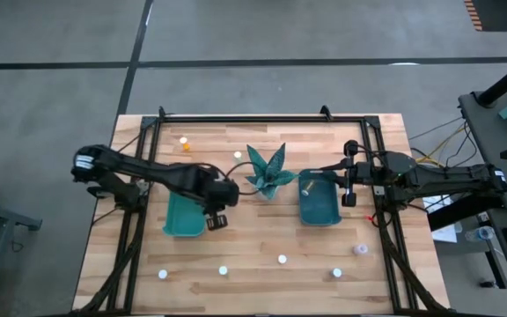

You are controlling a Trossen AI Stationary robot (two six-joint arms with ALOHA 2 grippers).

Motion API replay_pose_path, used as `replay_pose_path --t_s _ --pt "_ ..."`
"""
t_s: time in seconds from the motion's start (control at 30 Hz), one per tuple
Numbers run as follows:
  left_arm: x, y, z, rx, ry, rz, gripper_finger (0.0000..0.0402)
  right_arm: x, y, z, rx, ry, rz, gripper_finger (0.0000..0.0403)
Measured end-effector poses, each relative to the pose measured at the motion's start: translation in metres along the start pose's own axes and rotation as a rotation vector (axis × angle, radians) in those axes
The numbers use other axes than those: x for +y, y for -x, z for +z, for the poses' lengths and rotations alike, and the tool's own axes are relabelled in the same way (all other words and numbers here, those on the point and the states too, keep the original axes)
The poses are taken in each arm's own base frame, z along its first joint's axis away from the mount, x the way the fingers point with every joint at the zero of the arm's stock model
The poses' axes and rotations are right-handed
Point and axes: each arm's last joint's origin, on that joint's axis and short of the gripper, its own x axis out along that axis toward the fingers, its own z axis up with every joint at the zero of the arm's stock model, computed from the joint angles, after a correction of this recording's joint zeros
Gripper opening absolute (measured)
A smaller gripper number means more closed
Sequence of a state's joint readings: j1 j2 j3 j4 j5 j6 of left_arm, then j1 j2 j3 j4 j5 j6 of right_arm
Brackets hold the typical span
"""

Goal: Pick and place medicine bottles into bin by pill shape (circle, oval)
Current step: Put the pink capsule bottle into the green bin

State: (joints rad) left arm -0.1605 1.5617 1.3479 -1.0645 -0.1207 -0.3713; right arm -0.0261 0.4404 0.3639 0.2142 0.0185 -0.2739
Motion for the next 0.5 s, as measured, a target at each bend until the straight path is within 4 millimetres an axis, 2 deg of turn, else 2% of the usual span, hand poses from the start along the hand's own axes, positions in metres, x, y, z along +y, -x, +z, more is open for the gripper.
replay_pose_path --t_s 0.23,0.5 --pt "0.005 -0.025 0.006 0.071 -0.041 0.035 0.0013 0.001 0.000 -0.003 0.010 0.012 0.002 0.0057" --pt "0.014 -0.032 0.009 0.084 -0.070 0.046 0.0016 0.001 0.000 -0.003 0.012 0.018 -0.004 0.0057"
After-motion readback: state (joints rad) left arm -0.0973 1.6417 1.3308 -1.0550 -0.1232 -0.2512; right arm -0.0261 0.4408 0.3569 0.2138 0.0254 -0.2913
